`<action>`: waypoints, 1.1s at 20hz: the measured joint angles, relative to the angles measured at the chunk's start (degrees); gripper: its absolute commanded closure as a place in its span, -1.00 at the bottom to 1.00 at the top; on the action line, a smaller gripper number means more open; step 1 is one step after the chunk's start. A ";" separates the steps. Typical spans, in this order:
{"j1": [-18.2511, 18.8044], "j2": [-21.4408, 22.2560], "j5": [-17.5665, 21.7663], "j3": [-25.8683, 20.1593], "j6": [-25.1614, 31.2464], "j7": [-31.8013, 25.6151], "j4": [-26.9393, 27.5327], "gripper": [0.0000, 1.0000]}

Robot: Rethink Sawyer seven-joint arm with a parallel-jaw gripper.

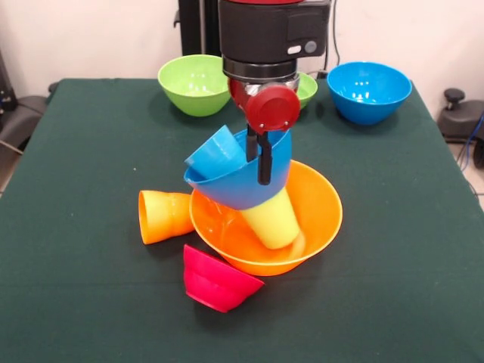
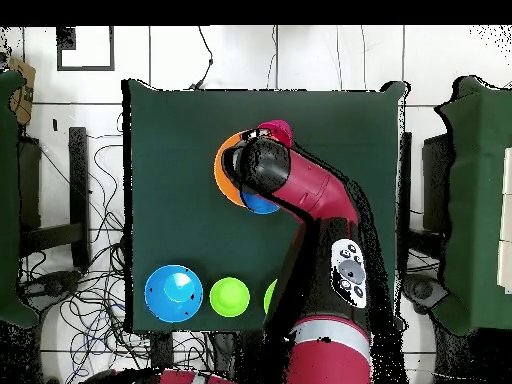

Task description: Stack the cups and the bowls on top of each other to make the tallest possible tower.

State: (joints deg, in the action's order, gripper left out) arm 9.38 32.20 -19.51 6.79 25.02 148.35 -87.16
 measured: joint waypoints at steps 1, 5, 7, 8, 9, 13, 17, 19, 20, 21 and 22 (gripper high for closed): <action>0.20 -0.02 0.32 -0.27 -0.19 0.00 -0.02 -1.00; 0.98 -0.18 1.53 -1.29 -0.42 0.00 -0.01 -1.00; 1.11 -0.23 1.79 -1.56 -0.42 0.00 0.00 -1.00; 1.12 -0.25 2.07 -1.77 -0.42 0.00 -0.01 -1.00; 1.12 -0.26 2.18 -1.86 -0.42 0.00 0.00 -1.00; 1.11 -0.39 2.71 -2.66 -0.42 0.00 -0.01 -1.00; 1.00 -0.49 2.74 -3.19 -0.42 0.00 -0.01 -1.00; 0.79 -0.59 2.74 -3.23 -0.42 0.00 0.00 -1.00; 0.67 -0.66 2.74 -3.23 -0.42 0.00 0.01 -1.00; 0.59 -0.71 2.74 -3.22 -0.42 0.00 0.02 -1.00; 0.24 -0.93 2.76 -3.22 -0.42 0.00 0.15 -1.00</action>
State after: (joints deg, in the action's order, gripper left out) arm 9.61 31.27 -16.75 3.56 24.60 148.35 -87.01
